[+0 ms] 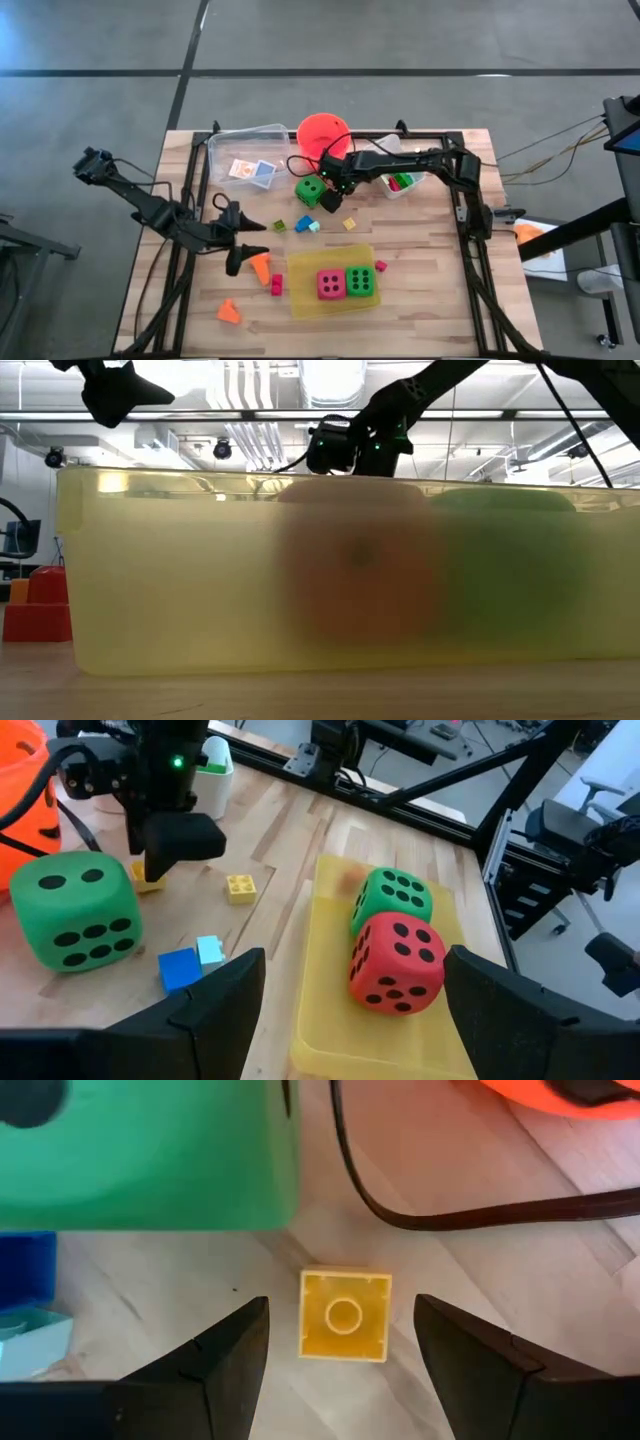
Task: Pick & Place Toys
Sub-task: Put the light yellow game piece into the white bin
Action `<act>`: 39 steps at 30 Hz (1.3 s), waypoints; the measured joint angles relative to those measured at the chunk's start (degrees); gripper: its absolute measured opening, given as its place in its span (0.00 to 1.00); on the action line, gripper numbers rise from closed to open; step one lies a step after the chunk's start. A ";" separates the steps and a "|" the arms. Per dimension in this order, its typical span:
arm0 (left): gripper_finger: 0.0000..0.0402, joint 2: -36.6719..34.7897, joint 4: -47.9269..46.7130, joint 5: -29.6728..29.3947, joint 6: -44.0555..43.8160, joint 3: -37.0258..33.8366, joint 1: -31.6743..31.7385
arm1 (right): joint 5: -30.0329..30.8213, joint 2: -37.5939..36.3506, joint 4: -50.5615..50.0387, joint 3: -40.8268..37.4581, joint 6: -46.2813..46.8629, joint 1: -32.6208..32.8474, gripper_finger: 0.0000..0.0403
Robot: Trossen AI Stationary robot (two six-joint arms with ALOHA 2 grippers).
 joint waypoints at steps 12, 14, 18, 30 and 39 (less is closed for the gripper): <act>0.74 0.00 0.00 0.24 -0.48 0.00 0.00 | 1.95 1.96 -0.28 -0.31 -0.37 0.53 0.61; 0.74 0.00 0.00 0.24 -0.47 0.00 0.00 | 3.11 1.94 -0.31 -0.28 -0.19 0.73 0.60; 0.74 0.00 -0.02 0.24 -0.48 0.00 0.00 | 3.32 1.94 -0.36 -0.31 -0.13 0.76 0.51; 0.74 0.00 -0.02 0.24 -0.53 0.00 0.00 | 3.49 1.92 -0.55 -0.35 0.03 1.01 0.29; 0.74 0.01 -0.07 0.83 -0.66 0.02 0.00 | 3.14 1.70 -3.14 -0.24 1.55 1.21 0.29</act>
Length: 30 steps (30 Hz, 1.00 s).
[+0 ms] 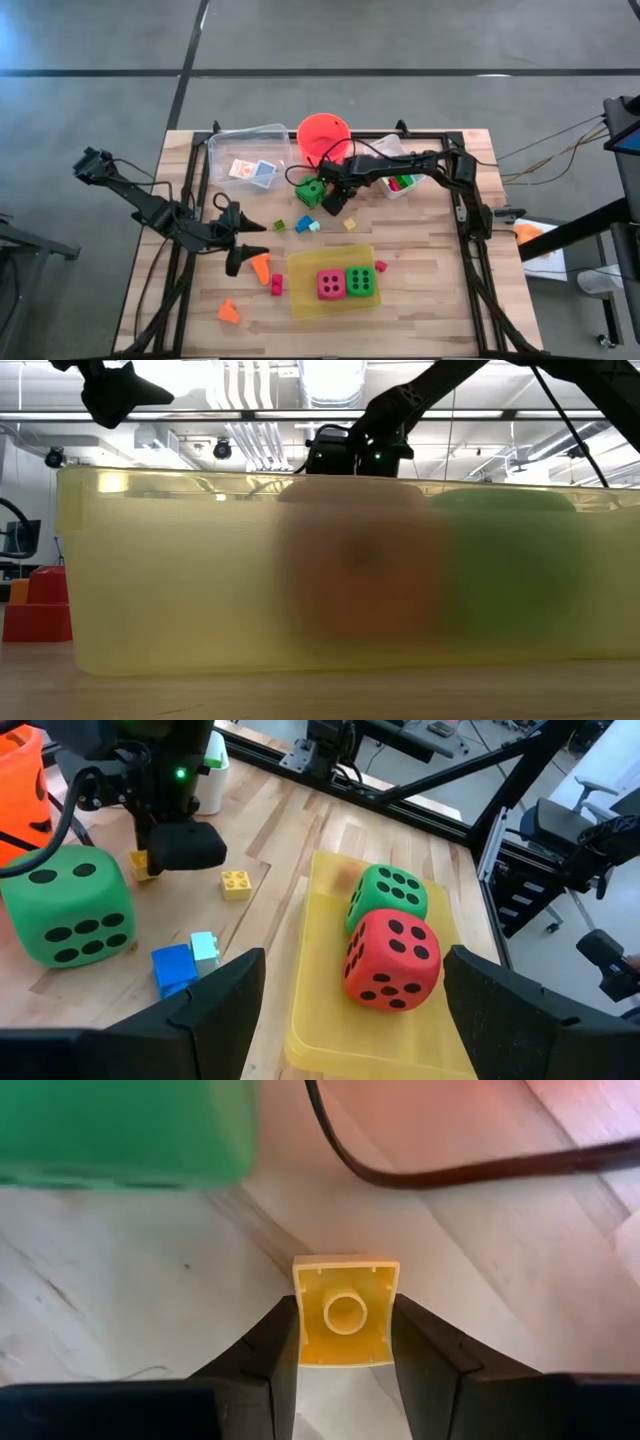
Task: Pick & Place Toys
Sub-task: Put the light yellow game piece into the white bin
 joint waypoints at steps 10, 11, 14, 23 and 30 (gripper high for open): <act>0.74 0.01 -0.15 0.46 0.02 0.00 0.00 | -0.28 -4.17 -4.49 0.15 0.18 1.78 0.29; 0.74 0.01 -0.14 0.46 0.02 0.00 0.00 | -0.26 -4.72 -5.15 0.13 0.15 2.00 0.29; 0.74 0.01 -0.14 0.46 0.02 0.00 0.00 | -0.36 -7.61 -6.51 0.11 0.13 2.39 0.29; 0.74 0.01 -0.09 0.46 0.20 0.00 0.00 | 0.39 -19.74 -9.53 -0.89 0.25 1.40 0.29; 0.74 0.01 0.02 0.46 0.20 0.00 0.00 | 1.97 -26.18 -11.08 -5.36 3.96 -4.97 0.29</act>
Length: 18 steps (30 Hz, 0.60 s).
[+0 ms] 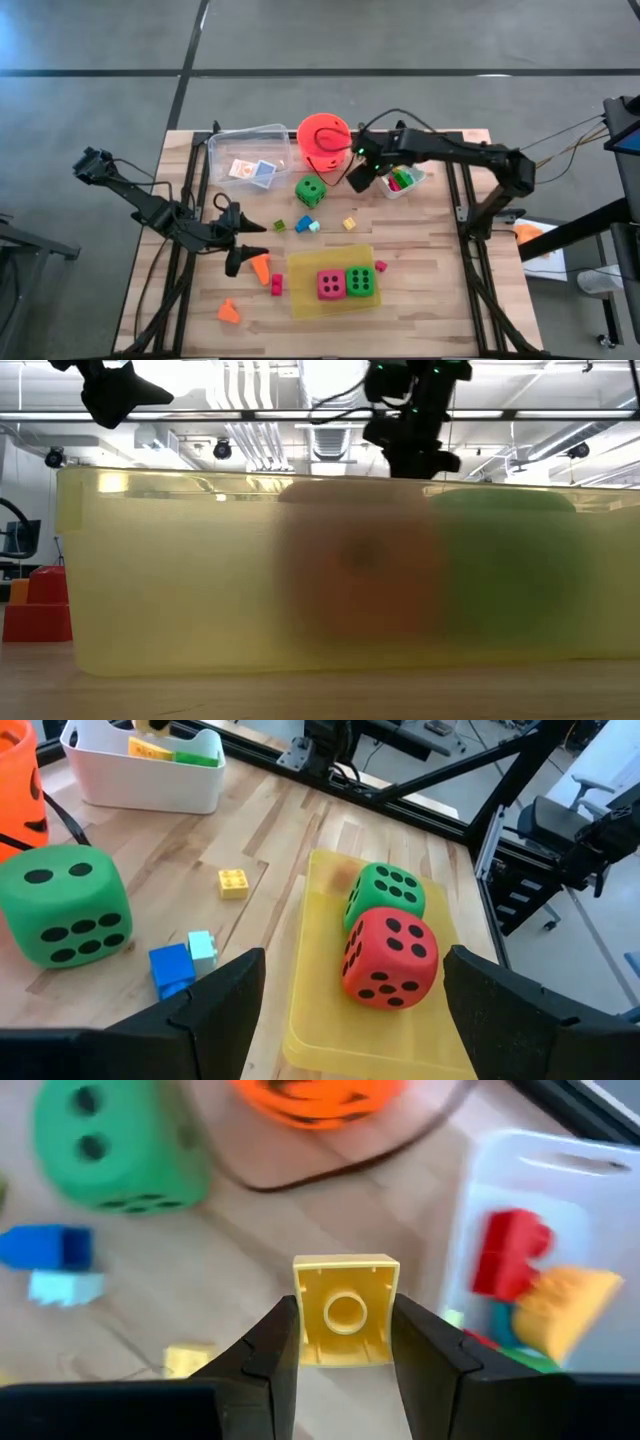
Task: Pick & Place Toys
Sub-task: Put the light yellow game piece into the white bin
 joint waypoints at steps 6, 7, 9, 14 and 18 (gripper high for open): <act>0.74 -0.02 0.02 0.00 -0.02 -0.32 0.02 | -0.04 -1.35 -1.11 -5.14 2.33 -7.36 0.29; 0.74 0.00 -0.30 0.00 -0.02 -0.39 0.00 | -0.02 -1.49 -0.96 -6.00 2.72 -8.53 0.29; 0.74 0.07 -0.38 -0.01 -0.02 -0.39 0.02 | -0.04 -1.33 -1.04 -7.65 3.19 -10.82 0.29; 0.74 0.09 -0.42 -0.02 0.02 -0.38 0.04 | -0.45 0.64 0.16 -11.60 2.59 -14.91 0.29; 0.74 0.09 -0.64 -0.01 0.04 -0.37 0.04 | -0.82 2.36 3.26 -14.30 1.02 -15.41 0.29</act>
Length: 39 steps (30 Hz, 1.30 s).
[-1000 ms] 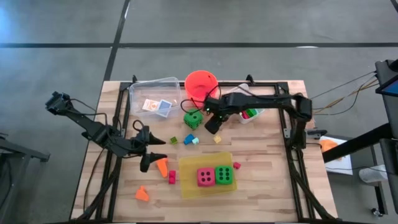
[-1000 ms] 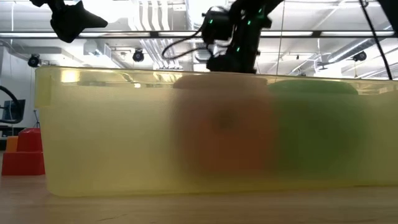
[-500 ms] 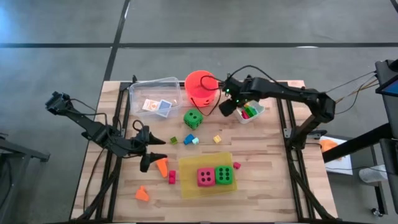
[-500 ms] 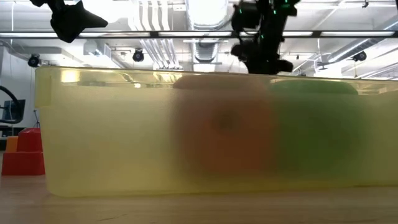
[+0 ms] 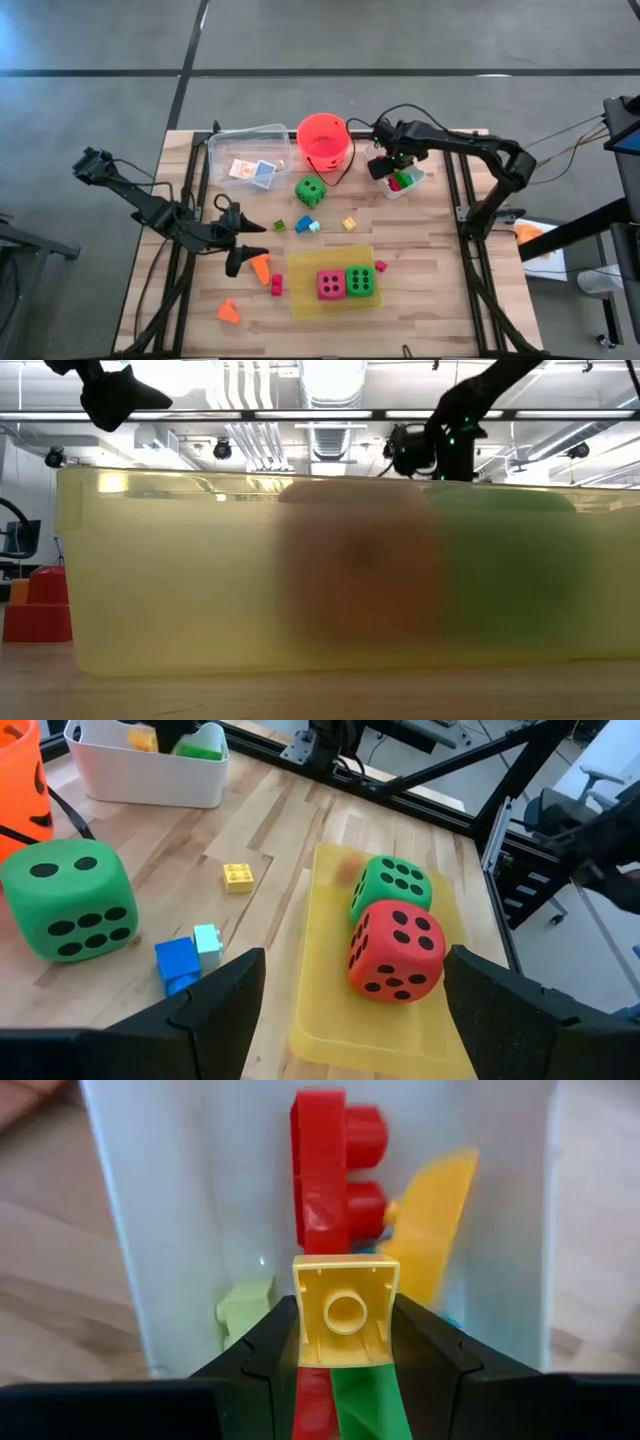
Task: Pick & Place Toys
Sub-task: Put the light yellow game piece into the white bin
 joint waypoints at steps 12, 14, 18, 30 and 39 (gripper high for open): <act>0.74 0.02 -1.03 -0.01 0.17 -0.02 0.00 | -0.34 2.42 2.39 -3.05 -1.08 -0.02 0.29; 0.74 0.02 -1.14 -0.01 0.17 -0.02 0.00 | -0.34 2.42 2.52 -3.15 -1.16 -0.04 0.29; 0.74 0.02 -1.23 -0.01 0.15 -0.02 0.00 | -0.34 2.42 2.62 -3.23 -1.16 -0.02 0.29; 0.74 0.02 -1.21 -0.01 0.15 -0.02 0.00 | -1.82 2.42 3.58 -3.25 -1.13 0.00 0.29; 0.74 0.02 -1.18 -0.01 0.13 -0.02 0.00 | -1.82 2.42 3.65 -3.53 -1.13 -0.02 0.36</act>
